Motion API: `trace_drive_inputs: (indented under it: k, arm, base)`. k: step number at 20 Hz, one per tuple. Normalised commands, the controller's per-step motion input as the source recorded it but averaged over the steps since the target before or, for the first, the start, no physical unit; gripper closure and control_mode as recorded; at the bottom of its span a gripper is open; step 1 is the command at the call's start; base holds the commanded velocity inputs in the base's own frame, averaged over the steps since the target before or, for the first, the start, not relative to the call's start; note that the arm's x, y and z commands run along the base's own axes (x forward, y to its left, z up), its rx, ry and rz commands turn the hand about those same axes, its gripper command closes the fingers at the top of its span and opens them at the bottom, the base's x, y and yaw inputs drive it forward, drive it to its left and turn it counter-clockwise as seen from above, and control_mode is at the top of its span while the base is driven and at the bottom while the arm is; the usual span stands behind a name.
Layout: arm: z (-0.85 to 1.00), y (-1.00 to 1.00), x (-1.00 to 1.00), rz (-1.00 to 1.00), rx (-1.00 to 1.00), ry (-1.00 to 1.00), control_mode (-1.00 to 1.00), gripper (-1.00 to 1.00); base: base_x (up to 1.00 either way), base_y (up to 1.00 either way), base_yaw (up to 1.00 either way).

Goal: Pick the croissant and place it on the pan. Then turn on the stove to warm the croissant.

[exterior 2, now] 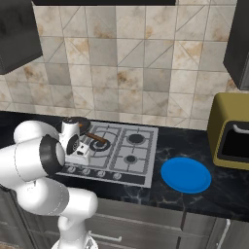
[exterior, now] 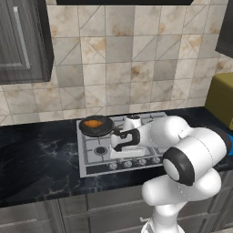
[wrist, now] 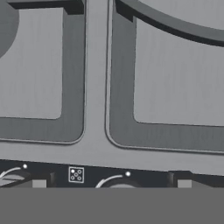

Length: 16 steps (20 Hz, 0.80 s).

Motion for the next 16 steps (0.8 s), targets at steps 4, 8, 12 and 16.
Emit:
trace_drive_inputs:
  k: [4, 8, 12, 16]
  arm:
    - [-0.06, -0.04, 0.00, 0.00, 0.00, 0.00, -1.00, -1.00]
    - [-0.07, -0.05, 0.00, 0.00, 0.00, 0.00, -1.00, -1.00]
    - [-0.08, -0.10, 0.00, 0.00, 0.00, 0.00, -1.00, -1.00]
    - [0.00, -0.08, 0.00, 0.00, 0.00, -0.01, -1.00, -1.00]
  base:
    - [0.00, 0.00, 0.00]
    - [0.00, 0.00, 0.00]
    - [0.00, 0.00, 0.00]
    - [0.00, 0.00, 0.00]
